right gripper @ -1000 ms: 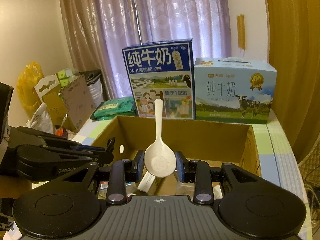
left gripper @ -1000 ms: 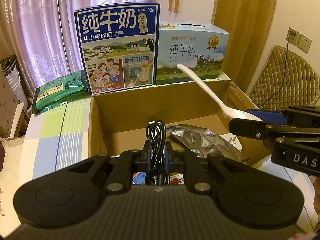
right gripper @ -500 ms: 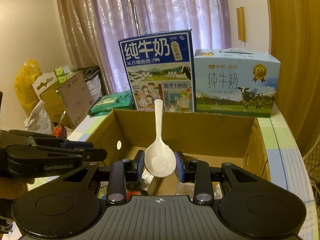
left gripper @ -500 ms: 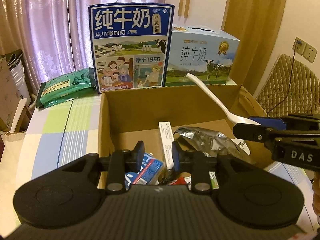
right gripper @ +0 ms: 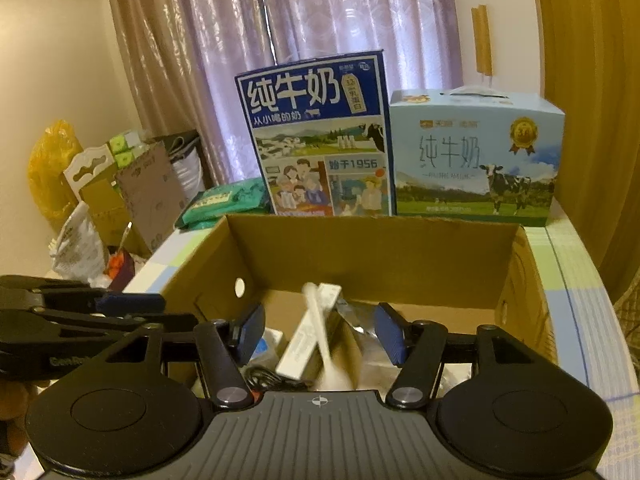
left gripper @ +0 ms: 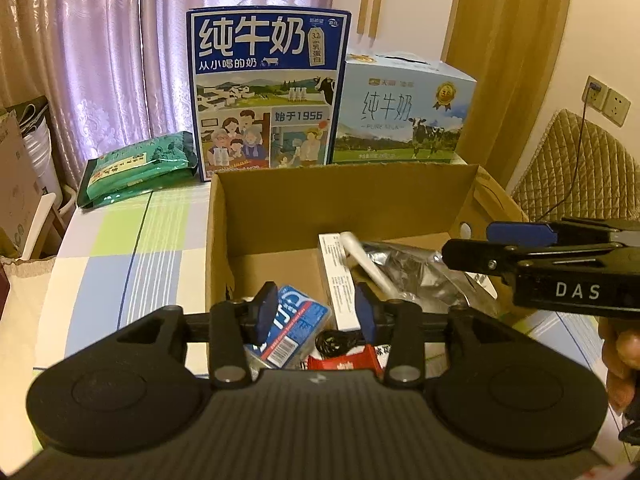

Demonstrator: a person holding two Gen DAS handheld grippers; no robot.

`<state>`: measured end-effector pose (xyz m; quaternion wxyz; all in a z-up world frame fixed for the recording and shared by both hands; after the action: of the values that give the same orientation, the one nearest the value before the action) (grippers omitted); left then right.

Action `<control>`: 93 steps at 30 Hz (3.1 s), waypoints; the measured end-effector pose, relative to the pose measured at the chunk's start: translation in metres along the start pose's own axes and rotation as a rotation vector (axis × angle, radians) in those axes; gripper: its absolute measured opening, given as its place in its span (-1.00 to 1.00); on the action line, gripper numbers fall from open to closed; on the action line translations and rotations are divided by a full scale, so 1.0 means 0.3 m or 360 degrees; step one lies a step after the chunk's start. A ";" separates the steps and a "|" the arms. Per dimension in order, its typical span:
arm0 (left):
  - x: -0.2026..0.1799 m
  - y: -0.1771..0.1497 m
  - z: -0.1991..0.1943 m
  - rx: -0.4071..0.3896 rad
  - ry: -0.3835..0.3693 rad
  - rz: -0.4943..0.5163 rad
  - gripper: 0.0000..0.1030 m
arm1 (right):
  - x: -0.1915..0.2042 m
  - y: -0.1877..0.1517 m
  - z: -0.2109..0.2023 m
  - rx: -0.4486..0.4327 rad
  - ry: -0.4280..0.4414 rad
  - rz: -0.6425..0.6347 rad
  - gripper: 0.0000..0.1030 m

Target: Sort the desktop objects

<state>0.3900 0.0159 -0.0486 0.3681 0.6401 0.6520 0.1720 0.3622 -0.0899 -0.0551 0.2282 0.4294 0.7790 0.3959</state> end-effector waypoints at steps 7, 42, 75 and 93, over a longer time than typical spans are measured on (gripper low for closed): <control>-0.024 -0.056 -0.038 0.0029 -0.0014 -0.0011 0.11 | -0.048 -0.066 -0.075 0.0040 -0.0040 0.0067 0.17; -0.148 -0.311 -0.655 -0.0133 0.0186 -0.0181 0.97 | 0.148 -0.238 -0.710 0.0177 -0.0166 0.0093 0.97; -0.194 -0.446 -0.733 -0.0179 0.0206 -0.0260 0.98 | 0.213 -0.359 -0.809 0.0205 -0.0228 0.0131 0.97; -0.182 -0.479 -0.708 -0.0146 0.0231 -0.0242 0.98 | 0.222 -0.380 -0.797 0.0231 -0.0245 0.0103 0.97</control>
<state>0.1347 -0.0016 0.0079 0.3609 0.5571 0.7151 0.2191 0.1052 -0.1700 -0.0096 0.2427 0.4987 0.7715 0.3116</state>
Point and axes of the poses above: each gripper's, at about its wrist camera, not at the fingertips, and z roughly the way its jaws point, x to its left, y to its top, the point moved 10 cm from there along z, roughly the way its jaws point, and after that the axes turned 14 degrees about -z, right-handed, at the moved point
